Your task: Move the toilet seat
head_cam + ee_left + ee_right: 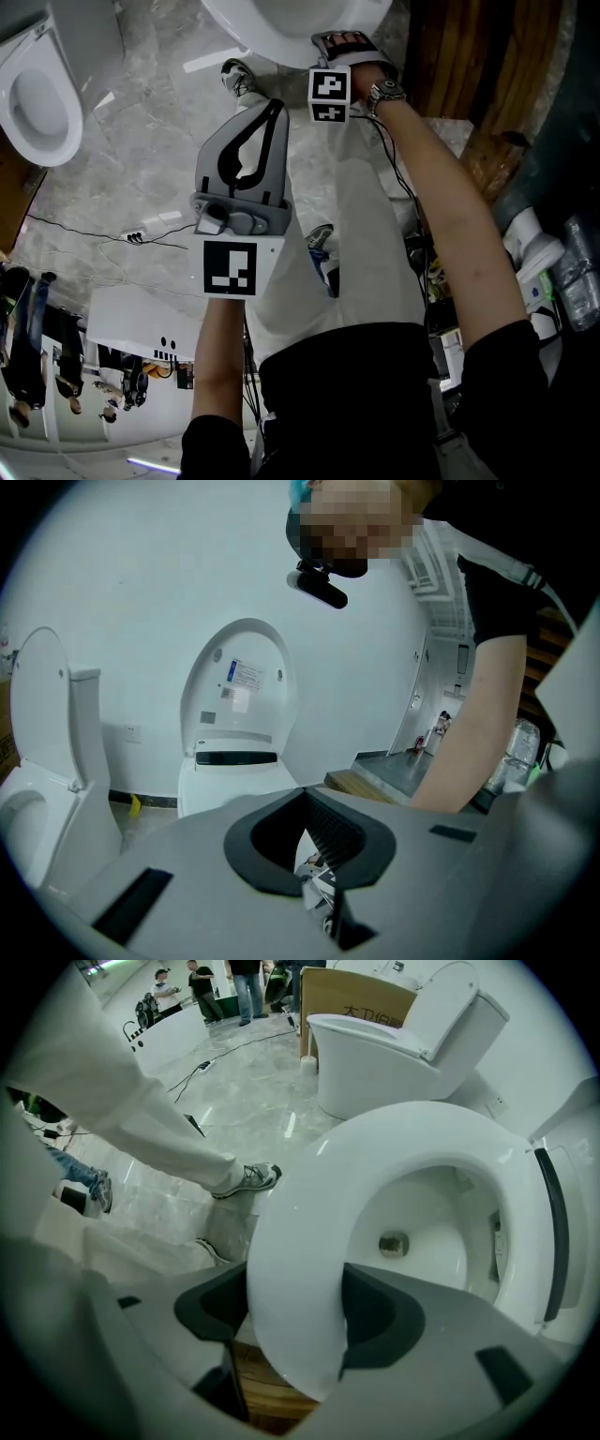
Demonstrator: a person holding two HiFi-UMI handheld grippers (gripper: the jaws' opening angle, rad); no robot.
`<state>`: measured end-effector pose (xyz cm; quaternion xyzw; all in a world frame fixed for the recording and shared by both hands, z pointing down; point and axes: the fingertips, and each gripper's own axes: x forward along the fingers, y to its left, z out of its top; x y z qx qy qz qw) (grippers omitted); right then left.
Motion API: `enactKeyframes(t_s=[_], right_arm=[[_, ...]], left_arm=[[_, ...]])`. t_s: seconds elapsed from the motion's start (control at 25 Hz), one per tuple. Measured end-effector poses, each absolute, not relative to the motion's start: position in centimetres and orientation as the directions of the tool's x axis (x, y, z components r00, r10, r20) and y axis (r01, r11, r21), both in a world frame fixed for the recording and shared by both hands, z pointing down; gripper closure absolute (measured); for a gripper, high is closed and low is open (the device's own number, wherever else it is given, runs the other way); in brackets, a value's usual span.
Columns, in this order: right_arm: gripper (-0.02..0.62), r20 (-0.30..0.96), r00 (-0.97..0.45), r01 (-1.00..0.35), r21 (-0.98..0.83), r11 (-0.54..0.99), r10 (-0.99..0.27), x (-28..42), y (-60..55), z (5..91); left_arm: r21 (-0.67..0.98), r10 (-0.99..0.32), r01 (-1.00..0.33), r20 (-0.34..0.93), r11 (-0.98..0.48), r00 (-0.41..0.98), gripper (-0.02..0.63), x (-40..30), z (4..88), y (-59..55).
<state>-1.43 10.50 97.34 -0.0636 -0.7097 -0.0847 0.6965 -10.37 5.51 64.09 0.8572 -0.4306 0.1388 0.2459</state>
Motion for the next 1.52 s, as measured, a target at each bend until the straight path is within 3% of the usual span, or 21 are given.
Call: enactKeyframes(t_s=[0.76, 1.52], right_arm=[[0.305, 0.993, -0.047, 0.215, -0.097, 0.972, 0.11, -1.7, 11.5, 91.1], [0.305, 0.95, -0.069, 0.218, -0.283, 0.934, 0.303, -1.9, 11.2, 81.8]], left_arm=[[0.266, -0.698, -0.816, 0.425, -0.513, 0.577, 0.6, -10.7, 62.1, 5.3], [0.139, -0.648, -0.762, 0.445, -0.632, 0.618, 0.6, -9.5, 60.0, 6.8]])
